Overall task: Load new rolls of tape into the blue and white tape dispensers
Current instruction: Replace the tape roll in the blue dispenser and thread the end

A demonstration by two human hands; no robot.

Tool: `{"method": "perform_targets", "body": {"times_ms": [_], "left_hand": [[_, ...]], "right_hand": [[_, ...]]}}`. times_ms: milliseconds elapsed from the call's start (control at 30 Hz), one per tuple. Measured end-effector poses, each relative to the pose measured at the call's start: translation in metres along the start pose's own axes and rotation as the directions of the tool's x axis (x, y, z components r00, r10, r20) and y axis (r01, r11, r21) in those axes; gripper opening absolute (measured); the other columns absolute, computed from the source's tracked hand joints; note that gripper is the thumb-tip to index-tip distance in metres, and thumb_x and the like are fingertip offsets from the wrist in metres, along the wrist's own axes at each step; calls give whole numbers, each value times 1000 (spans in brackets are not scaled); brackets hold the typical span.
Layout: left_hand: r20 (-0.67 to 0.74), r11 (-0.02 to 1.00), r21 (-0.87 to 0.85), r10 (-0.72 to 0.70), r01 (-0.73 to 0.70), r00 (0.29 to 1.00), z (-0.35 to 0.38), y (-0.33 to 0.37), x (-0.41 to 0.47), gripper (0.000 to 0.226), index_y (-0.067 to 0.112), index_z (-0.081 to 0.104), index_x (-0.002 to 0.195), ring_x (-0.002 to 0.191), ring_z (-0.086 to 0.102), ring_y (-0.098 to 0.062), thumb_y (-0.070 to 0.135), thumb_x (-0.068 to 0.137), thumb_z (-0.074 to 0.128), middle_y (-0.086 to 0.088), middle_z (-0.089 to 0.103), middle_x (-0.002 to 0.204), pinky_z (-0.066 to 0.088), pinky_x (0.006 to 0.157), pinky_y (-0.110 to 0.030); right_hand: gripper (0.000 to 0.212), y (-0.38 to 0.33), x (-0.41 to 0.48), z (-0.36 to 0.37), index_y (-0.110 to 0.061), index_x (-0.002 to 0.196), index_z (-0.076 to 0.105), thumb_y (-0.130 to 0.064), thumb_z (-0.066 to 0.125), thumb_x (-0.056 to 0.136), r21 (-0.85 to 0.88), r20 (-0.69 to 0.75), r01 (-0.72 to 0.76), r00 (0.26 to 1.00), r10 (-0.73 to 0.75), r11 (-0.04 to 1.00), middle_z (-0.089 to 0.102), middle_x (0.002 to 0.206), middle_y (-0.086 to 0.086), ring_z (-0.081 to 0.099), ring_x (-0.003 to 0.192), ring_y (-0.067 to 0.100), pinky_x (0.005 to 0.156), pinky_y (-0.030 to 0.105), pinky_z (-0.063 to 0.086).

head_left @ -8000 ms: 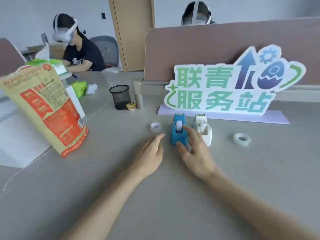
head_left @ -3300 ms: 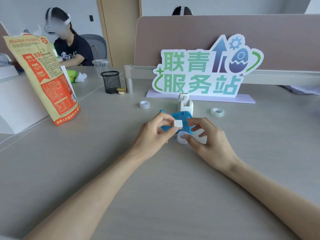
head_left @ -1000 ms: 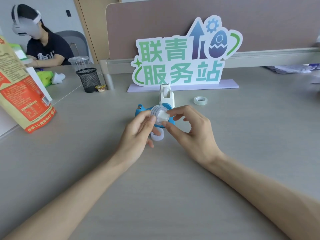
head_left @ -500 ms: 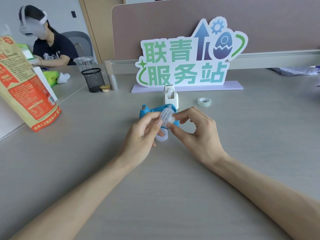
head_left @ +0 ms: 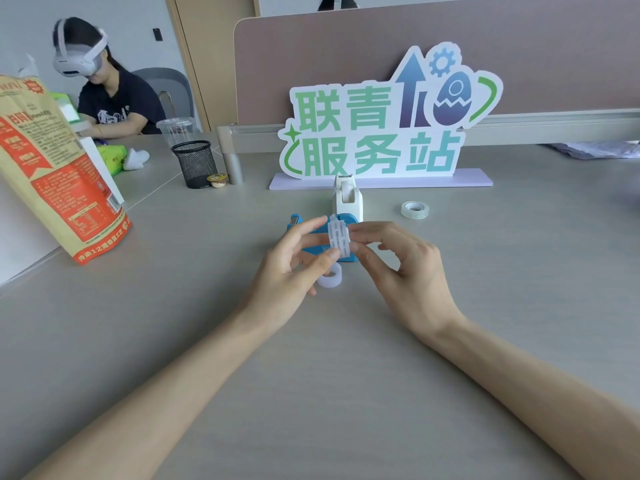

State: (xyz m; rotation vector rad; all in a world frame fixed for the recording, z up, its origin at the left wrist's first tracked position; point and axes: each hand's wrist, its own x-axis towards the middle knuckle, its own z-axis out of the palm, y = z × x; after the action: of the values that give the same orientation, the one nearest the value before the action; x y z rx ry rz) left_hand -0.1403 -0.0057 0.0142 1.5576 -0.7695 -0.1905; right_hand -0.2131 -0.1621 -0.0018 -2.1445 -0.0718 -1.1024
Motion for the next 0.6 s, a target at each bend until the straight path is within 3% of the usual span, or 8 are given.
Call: {"method": "perform_targets", "body": {"times_ms": [100, 233, 367, 433, 600], "left_hand": [[-7, 999, -35, -23, 23, 1000, -1, 1, 0, 43, 27, 55, 129, 82, 69, -11, 13, 90, 65, 6, 69, 114, 49, 53, -27], [-6, 998, -64, -24, 23, 1000, -2, 0, 0, 34, 21, 62, 117, 86, 71, -23, 6, 87, 67, 3, 70, 114, 54, 54, -31], [-23, 993, -109, -37, 35, 999, -1, -1, 1, 25, 9, 63, 109, 83, 70, -14, 0, 85, 67, -4, 71, 113, 57, 61, -30], [-32, 993, -112, -25, 21, 999, 0, -2, 2, 24, 11, 63, 104, 87, 70, -18, -1, 84, 68, -7, 71, 111, 56, 62, -30], [-61, 997, -72, 22, -27, 998, 0, -2, 1, 21, 16, 65, 95, 90, 70, -18, 0, 82, 71, 5, 72, 110, 56, 59, -31]], "right_hand": [[11, -2, 0, 0, -6, 98, 73, -6, 65, 90, 27, -8, 31, 1000, -30, 999, 71, 105, 3, 64, 99, 6, 83, 10, 43], [13, -5, 1, 0, -10, 97, 72, -3, 63, 90, 105, -8, -20, 1000, 21, 994, 70, 100, 1, 65, 94, 8, 79, 15, 49], [13, -8, 2, -1, -11, 99, 71, -5, 63, 90, 150, 19, -108, 994, 107, 983, 69, 102, -2, 65, 92, 4, 77, 11, 49], [13, -9, 2, -2, -15, 101, 69, -11, 63, 91, 168, 55, -194, 981, 187, 967, 71, 105, -6, 66, 92, 3, 77, 11, 49], [17, -2, 5, -2, -21, 108, 67, -20, 58, 94, 225, 150, -361, 931, 334, 905, 74, 105, -10, 70, 94, 11, 80, 30, 56]]}}
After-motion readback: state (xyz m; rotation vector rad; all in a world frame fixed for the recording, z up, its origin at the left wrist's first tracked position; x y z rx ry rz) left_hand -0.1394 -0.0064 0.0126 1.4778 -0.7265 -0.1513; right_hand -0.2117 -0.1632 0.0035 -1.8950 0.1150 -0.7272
